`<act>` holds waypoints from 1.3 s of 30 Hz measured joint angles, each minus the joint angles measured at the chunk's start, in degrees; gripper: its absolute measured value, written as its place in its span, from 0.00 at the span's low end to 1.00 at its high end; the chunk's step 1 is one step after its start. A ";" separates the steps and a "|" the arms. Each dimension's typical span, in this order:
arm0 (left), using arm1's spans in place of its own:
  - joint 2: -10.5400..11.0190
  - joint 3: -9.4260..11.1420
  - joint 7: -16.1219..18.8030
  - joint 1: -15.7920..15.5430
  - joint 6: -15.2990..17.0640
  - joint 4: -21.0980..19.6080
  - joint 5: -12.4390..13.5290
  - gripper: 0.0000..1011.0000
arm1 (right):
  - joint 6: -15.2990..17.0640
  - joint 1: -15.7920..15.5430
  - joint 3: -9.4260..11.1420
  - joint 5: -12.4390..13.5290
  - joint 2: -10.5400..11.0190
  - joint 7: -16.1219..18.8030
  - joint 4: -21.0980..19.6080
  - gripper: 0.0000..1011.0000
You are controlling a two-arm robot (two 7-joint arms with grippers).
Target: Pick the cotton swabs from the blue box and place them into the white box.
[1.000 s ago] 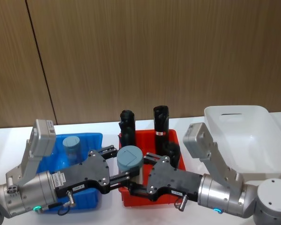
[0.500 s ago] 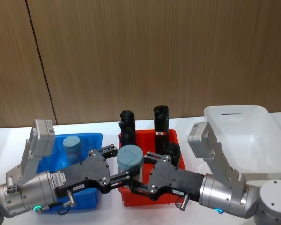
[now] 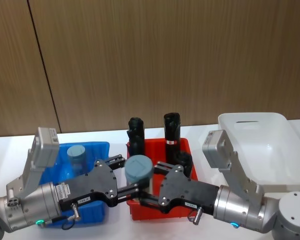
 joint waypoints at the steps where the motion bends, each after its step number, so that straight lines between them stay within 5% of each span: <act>1: 0.01 0.01 0.05 0.00 0.14 0.07 0.16 0.69 | -0.05 -0.01 -0.14 0.05 -0.02 0.06 -0.08 0.64; 14: 0.00 0.00 0.20 0.00 0.16 0.08 0.17 0.99 | 0.09 -0.05 -0.51 -0.26 0.07 0.25 0.00 0.64; 39: 0.00 0.00 0.16 0.00 0.06 0.01 0.02 0.99 | -0.26 1.13 -0.89 -1.65 -0.52 -1.06 4.82 0.64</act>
